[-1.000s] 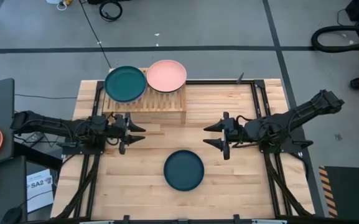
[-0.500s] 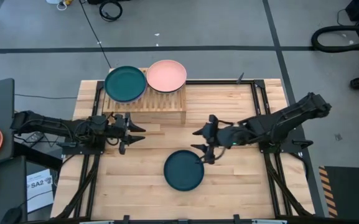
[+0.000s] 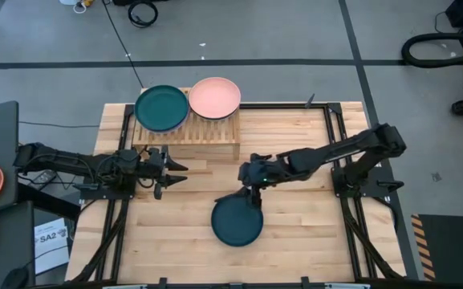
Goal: Place and stack plates onto a shelf
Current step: Stack the dark blue plate on the top of the light pink plate on the shelf
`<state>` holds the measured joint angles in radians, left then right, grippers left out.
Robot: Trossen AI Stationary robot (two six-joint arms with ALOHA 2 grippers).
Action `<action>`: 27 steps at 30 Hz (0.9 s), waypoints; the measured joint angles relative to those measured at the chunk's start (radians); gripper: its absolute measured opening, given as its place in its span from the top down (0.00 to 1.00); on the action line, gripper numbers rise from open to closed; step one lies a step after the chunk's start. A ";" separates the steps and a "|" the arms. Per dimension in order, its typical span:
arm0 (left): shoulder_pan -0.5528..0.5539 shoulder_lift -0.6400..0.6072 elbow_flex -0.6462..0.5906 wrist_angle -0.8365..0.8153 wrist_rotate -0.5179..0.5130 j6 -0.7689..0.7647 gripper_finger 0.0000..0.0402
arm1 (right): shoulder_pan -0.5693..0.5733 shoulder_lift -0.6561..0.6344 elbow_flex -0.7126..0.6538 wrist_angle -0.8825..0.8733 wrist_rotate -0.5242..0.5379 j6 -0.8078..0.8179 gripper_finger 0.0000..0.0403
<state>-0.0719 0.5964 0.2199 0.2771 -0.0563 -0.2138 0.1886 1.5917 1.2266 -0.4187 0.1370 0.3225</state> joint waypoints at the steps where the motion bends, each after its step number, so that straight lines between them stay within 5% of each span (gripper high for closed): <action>1: 0.000 0.000 0.000 0.000 0.000 0.000 0.59 | -0.006 0.014 0.000 0.000 -0.016 0.000 0.41; 20: 0.000 0.000 0.000 0.000 0.000 0.000 0.59 | -0.068 0.258 0.000 -0.096 -0.091 0.000 0.41; 27: 0.000 0.000 0.000 -0.001 0.000 0.000 0.59 | -0.079 0.318 0.000 -0.111 -0.209 0.000 0.41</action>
<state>-0.0718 0.5964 0.2199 0.2760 -0.0563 -0.2138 0.1093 1.9098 1.2270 -0.5293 -0.0724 0.3222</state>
